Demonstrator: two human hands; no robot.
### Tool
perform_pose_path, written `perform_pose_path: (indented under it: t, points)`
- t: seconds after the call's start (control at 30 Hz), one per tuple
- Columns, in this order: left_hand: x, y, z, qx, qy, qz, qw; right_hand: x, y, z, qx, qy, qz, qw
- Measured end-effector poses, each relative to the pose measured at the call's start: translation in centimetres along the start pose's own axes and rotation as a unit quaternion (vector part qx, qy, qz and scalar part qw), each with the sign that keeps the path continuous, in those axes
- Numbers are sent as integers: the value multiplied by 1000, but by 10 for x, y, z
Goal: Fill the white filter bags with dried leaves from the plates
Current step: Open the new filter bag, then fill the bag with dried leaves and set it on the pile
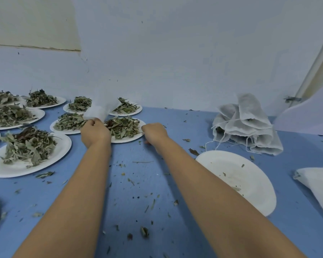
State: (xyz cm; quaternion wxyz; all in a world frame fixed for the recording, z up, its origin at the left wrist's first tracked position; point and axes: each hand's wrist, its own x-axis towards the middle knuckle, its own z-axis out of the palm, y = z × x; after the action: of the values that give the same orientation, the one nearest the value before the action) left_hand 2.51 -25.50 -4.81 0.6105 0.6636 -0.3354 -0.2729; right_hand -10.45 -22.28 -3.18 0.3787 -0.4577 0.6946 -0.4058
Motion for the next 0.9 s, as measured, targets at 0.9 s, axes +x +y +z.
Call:
perform_pose_path:
  t: [0.9]
  points:
    - [-197, 25, -4, -82, -136, -33, 987, -133, 74, -177, -43, 243, -47, 968]
